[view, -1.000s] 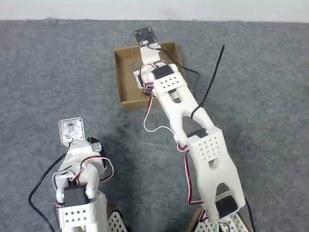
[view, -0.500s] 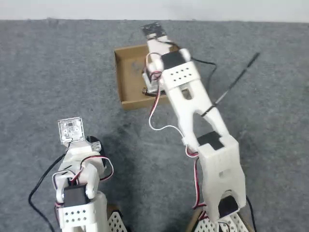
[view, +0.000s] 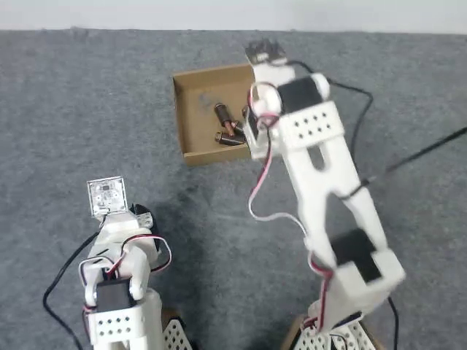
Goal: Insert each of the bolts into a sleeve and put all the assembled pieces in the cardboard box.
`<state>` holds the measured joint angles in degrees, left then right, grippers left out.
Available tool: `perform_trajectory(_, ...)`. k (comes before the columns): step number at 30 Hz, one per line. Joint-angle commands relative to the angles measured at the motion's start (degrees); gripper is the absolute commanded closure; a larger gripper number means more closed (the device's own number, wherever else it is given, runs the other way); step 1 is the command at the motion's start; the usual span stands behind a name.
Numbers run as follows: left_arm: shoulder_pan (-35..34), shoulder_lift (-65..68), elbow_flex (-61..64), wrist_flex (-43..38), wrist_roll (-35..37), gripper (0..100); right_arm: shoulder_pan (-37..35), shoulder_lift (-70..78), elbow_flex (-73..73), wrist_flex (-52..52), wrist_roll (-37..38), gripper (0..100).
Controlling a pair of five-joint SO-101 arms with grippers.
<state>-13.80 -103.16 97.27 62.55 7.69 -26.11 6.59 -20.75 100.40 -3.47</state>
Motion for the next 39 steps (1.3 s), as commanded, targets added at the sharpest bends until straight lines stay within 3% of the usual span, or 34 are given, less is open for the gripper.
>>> perform_trajectory(1,0.26,-0.53,-0.66,-1.93,-0.18,99,1.45,-13.23,10.73,0.57,0.7,99.1)
perform_trajectory(18,0.44,-0.53,-0.66,-1.76,-0.18,98,10.86,-68.35,72.62,-19.56,0.97,99.1)
perform_trajectory(24,0.53,-0.53,-0.66,0.26,-0.62,98,15.25,-85.67,84.92,-22.9,0.97,99.1)
perform_trajectory(29,2.9,-0.53,-0.66,3.08,-7.74,98,16.22,-98.33,95.82,-24.57,0.88,99.1)
perform_trajectory(33,2.55,-0.53,-0.66,3.96,-8.0,98,16.31,-107.82,105.05,-24.31,0.79,99.1)
perform_trajectory(39,2.55,-0.88,-0.66,9.76,-7.91,98,17.27,-109.93,107.16,-23.69,0.97,99.1)
